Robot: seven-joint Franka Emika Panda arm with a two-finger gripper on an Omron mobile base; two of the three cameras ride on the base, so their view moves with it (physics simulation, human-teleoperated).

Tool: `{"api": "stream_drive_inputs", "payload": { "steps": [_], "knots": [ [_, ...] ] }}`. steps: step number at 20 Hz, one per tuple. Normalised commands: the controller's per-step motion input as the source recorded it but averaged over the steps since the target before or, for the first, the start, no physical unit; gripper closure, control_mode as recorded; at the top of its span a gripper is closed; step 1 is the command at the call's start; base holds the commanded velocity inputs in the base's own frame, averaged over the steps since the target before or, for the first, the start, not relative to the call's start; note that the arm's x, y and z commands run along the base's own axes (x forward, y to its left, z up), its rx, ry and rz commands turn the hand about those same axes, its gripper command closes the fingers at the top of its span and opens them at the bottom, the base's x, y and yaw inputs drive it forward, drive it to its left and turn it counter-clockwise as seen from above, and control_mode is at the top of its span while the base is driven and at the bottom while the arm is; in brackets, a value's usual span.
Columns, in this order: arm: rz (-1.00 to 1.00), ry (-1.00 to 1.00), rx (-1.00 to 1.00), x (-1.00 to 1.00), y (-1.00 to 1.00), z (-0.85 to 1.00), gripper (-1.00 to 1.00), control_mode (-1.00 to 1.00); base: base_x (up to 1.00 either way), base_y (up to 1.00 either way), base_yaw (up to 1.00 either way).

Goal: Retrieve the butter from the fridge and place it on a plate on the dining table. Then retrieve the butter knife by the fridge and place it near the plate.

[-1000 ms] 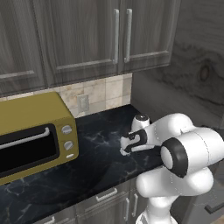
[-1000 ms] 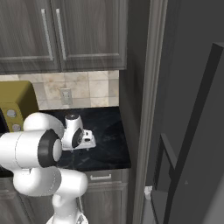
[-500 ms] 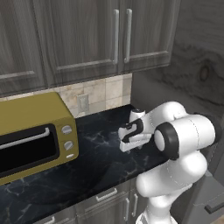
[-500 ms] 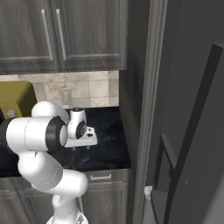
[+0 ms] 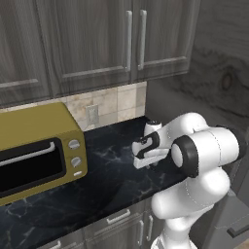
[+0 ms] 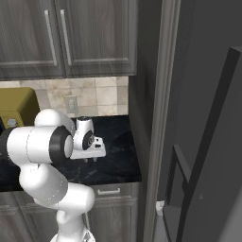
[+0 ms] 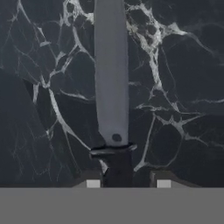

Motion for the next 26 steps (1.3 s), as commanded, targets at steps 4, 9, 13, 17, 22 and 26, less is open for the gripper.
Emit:
{"api": "stream_drive_inputs", "payload": {
  "steps": [4, 9, 13, 17, 22, 26],
  "knots": [
    [0.0, 0.0, -0.01, 0.02, 0.0, 0.0, 1.0, -1.0, 0.0, 0.0, 0.0],
    [0.0, 0.0, 0.0, 0.0, 0.02, -0.02, 1.0, -1.0, 0.0, 0.0, 0.0],
    [-0.08, -0.04, 0.01, -0.05, 0.04, 0.14, 1.0, -1.0, 0.0, 0.0, 0.0],
    [-0.26, 0.0, 0.0, -0.19, 0.26, 0.9, 1.0, -1.0, 0.0, 0.0, 0.0],
    [-0.25, 0.0, 0.0, -0.66, 0.03, 0.99, 1.0, -1.0, 0.0, 0.0, 0.0],
    [-0.19, -0.05, 0.0, -0.86, 0.0, 0.87, 1.0, -1.0, 0.0, 0.0, 0.0]
  ]
}}
